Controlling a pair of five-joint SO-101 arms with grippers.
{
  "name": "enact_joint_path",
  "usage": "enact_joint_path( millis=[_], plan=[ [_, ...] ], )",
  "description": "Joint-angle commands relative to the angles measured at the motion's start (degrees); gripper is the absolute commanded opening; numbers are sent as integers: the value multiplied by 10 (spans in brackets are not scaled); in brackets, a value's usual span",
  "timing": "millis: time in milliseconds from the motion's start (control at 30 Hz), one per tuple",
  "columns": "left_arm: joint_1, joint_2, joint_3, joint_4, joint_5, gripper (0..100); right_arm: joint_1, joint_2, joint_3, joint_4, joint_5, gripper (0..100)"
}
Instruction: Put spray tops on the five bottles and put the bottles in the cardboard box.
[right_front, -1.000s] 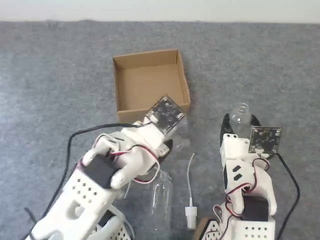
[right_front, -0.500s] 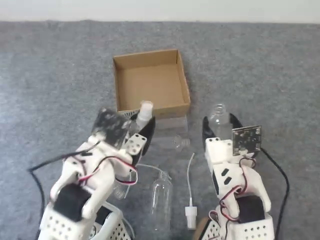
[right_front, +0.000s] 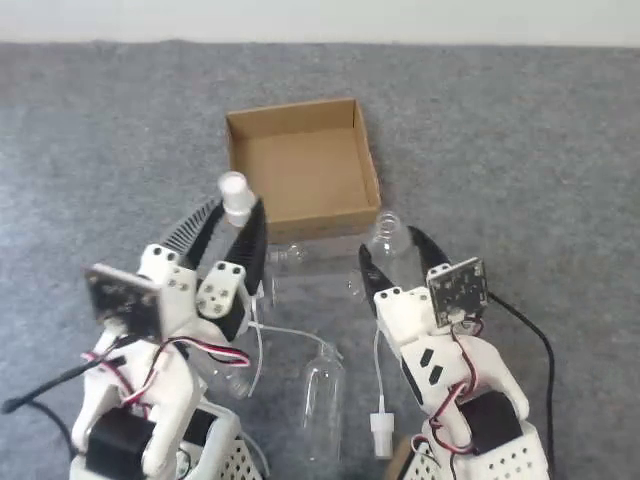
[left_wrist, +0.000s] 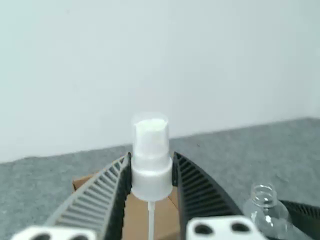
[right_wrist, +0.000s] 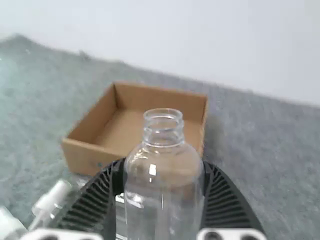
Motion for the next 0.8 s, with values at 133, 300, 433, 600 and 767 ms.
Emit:
enact_joint_path(
  millis=[133,300,433,600,767],
  plan=[
    [-18,-55,-10,-42,25,13,-65,-8,18,-97,13,69],
    [-19,-95,-9,-77,25,13,-105,-8,34,-106,73,66],
    [-19,-102,-9,-102,25,13,-115,-8,53,-107,66,66],
    [-13,-101,-9,-149,57,12,-113,-9,90,-156,67,65],
    [-13,-101,-9,-161,89,12,-110,-9,112,-188,68,65]
  ],
)
